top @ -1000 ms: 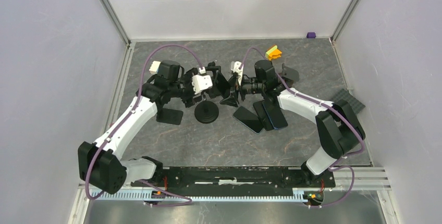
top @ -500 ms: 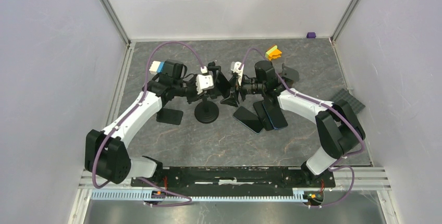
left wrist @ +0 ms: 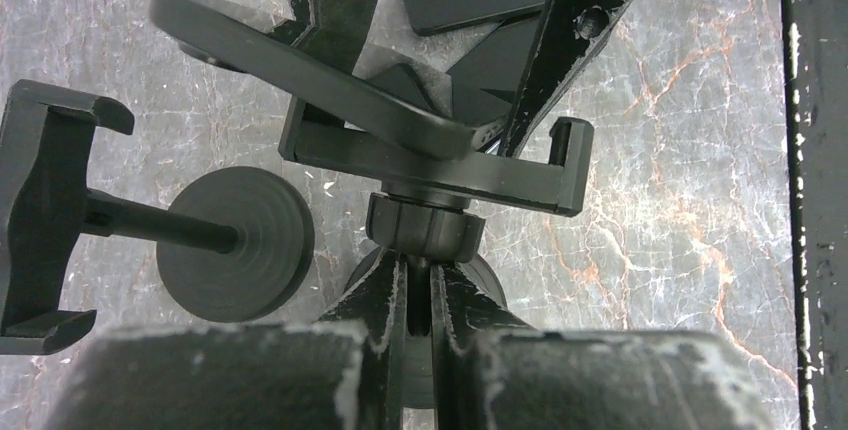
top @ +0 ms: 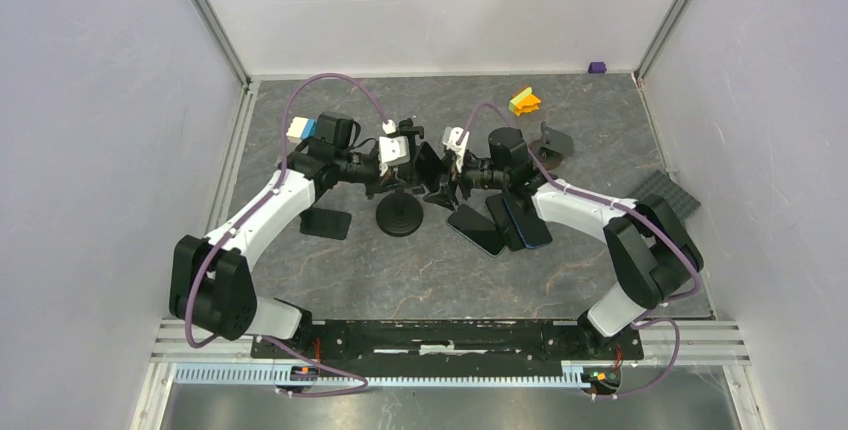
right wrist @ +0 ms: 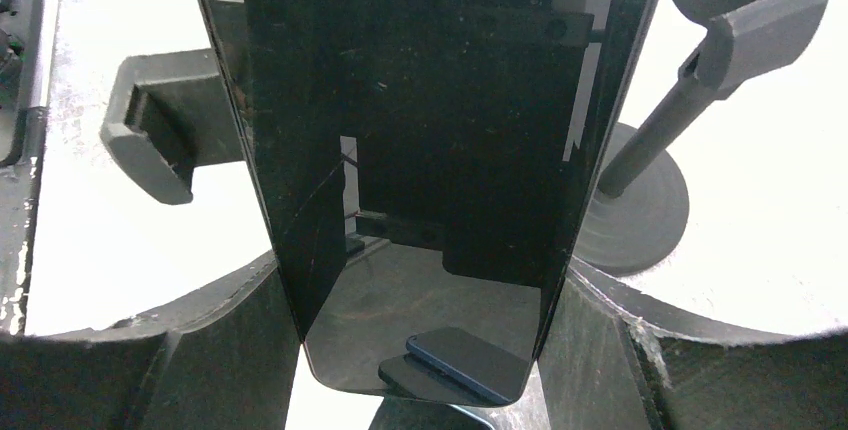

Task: Place the phone on the phone stand
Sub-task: Install the phone on the phone stand.

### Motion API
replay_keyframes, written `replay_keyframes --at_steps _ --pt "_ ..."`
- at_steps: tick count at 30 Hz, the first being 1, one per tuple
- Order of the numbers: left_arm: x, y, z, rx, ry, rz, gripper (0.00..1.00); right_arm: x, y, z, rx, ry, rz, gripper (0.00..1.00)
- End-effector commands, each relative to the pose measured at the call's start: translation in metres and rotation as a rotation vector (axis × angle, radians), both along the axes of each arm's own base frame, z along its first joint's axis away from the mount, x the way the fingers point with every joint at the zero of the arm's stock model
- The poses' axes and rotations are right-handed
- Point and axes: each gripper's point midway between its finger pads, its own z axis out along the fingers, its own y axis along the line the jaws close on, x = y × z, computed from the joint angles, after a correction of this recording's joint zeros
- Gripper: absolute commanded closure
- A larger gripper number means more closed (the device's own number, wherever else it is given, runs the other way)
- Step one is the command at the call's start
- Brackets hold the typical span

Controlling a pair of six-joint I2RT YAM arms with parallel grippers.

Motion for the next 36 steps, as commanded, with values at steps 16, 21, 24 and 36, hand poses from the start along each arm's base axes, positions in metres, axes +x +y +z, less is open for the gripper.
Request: replay_keyframes --at_steps 16,21,24,36 --pt "-0.018 -0.015 -0.025 -0.097 0.183 -0.015 0.98 -0.030 0.031 0.043 0.177 -0.093 0.121 0.99" --pt "-0.011 -0.018 -0.024 -0.126 0.225 0.058 0.98 -0.045 0.039 0.039 0.177 -0.081 0.185 0.99" --pt "-0.003 -0.018 -0.024 -0.141 0.234 0.130 0.98 -0.052 0.044 0.035 0.172 -0.069 0.219 0.99" --pt "0.011 -0.025 -0.029 -0.132 0.170 0.263 0.98 -0.084 0.058 0.026 0.139 -0.050 0.354 0.99"
